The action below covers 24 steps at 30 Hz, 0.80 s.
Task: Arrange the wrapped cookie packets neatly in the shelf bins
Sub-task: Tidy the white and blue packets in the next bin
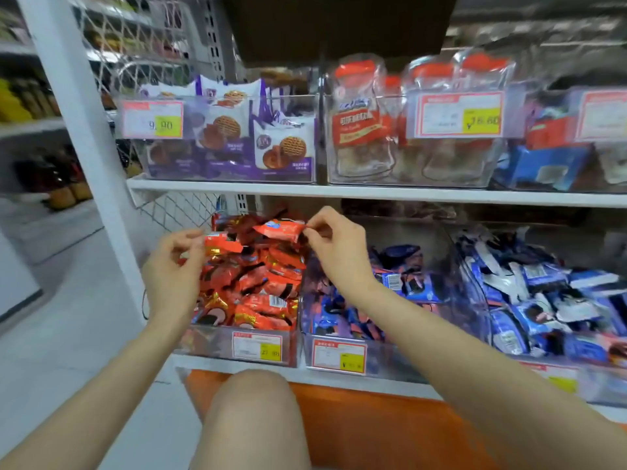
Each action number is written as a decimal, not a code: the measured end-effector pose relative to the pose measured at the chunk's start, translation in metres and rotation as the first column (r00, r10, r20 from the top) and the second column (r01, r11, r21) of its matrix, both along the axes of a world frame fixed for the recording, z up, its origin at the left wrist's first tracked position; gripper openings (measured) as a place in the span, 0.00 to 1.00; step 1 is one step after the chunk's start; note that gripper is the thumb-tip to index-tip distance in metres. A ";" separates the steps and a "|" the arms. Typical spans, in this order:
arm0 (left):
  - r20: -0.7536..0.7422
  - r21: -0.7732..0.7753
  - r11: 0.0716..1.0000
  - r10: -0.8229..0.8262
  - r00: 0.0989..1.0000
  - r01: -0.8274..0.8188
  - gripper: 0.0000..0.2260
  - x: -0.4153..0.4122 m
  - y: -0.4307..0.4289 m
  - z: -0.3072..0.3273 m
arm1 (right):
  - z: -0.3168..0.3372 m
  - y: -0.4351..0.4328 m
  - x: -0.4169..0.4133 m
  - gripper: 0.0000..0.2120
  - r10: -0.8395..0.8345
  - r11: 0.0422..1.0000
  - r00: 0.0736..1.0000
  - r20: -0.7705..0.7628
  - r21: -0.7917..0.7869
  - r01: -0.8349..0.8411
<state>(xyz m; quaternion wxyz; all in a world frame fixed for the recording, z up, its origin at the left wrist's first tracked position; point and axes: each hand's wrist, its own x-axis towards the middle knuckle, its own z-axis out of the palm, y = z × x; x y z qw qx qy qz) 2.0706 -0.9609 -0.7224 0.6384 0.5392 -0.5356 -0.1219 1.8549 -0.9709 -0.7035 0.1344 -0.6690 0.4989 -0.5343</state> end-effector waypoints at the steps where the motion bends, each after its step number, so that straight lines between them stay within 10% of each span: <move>1: 0.067 0.022 0.999 -0.032 0.997 0.031 0.08 0.006 -0.012 -0.005 | 0.001 -0.013 0.012 0.04 -0.012 1.000 0.997 -0.075 0.008 0.013; 6: 0.455 0.397 0.902 -0.355 0.817 0.170 0.16 0.018 -0.044 -0.019 | -0.009 -0.043 0.034 0.13 0.153 0.968 0.824 -0.545 0.249 -0.014; 15: 0.619 0.165 0.963 -0.270 0.738 0.213 0.09 -0.011 -0.010 0.000 | -0.004 -0.005 -0.021 0.13 0.135 0.988 0.862 -0.489 0.129 -0.081; 24: 0.697 0.253 0.738 -0.587 0.411 0.625 0.15 -0.154 0.024 0.008 | -0.004 0.079 -0.157 0.11 -0.021 0.984 0.895 -0.445 0.149 0.098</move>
